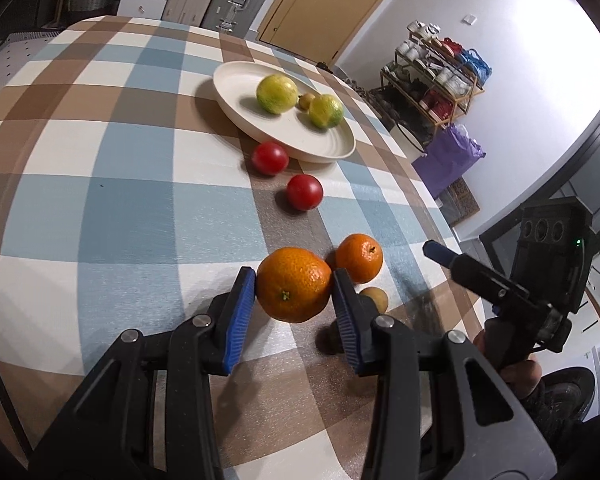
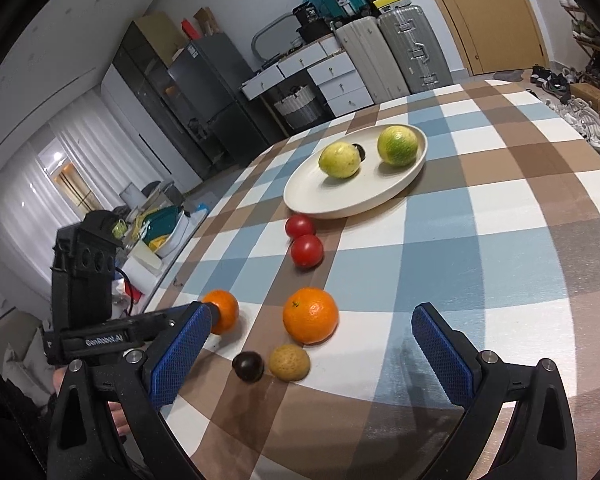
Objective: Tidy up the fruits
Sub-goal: 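Close the left tool on the large orange while the right tool grasps the small orange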
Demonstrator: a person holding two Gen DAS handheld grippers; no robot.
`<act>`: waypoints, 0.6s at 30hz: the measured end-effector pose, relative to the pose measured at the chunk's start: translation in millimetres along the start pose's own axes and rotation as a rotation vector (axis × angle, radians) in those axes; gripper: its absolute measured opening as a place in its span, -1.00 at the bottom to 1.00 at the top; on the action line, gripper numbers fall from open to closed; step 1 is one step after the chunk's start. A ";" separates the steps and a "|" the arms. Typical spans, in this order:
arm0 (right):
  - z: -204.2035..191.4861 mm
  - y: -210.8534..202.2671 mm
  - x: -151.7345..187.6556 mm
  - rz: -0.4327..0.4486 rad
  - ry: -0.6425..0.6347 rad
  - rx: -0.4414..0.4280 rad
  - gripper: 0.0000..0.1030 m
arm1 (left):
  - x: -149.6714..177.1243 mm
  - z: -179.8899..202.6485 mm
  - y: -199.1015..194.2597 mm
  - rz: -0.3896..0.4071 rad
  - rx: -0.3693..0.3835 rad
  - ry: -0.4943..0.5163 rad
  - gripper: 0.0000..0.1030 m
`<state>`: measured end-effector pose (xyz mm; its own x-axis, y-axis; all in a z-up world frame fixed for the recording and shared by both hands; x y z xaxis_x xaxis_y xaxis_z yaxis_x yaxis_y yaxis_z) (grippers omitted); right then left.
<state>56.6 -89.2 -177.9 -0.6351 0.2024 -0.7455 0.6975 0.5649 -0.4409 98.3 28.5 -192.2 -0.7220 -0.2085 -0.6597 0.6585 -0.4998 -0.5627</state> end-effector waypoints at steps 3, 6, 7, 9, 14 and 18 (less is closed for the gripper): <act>-3.0 5.4 2.1 -0.008 -0.009 0.004 0.99 | -1.4 -3.8 -5.0 0.010 -0.003 -0.003 -0.30; -4.5 11.7 4.3 -0.023 -0.018 0.014 0.99 | -2.3 -7.1 -9.9 0.021 -0.009 -0.003 -0.30; -4.6 13.7 5.0 -0.029 -0.019 0.015 0.99 | -2.6 -8.0 -10.7 0.024 -0.013 -0.002 -0.30; -5.5 19.1 6.6 -0.045 -0.026 0.020 0.98 | -3.1 -10.7 -13.8 0.032 -0.022 0.000 -0.30; -10.5 30.7 9.8 -0.073 -0.053 0.021 0.98 | -5.3 -16.4 -22.0 0.047 -0.037 -0.002 -0.30; -12.3 40.0 12.7 -0.094 -0.069 0.022 0.95 | -8.7 -17.7 -27.1 0.059 -0.043 0.005 -0.30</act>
<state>72.3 -54.2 -198.9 -0.6743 0.0938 -0.7325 0.6436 0.5609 -0.5207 90.5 58.8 -180.1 -0.6808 -0.2325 -0.6946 0.7084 -0.4499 -0.5438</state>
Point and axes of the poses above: each gripper's, at about its wrist camera, not at the fingertips, and y roughly the way its jaws point, z to its right, x to its underside, the point moved 9 cm from there along y, roughly the way its jaws point, and after that the axes turned 11 degrees about z, right-handed, at the moved point
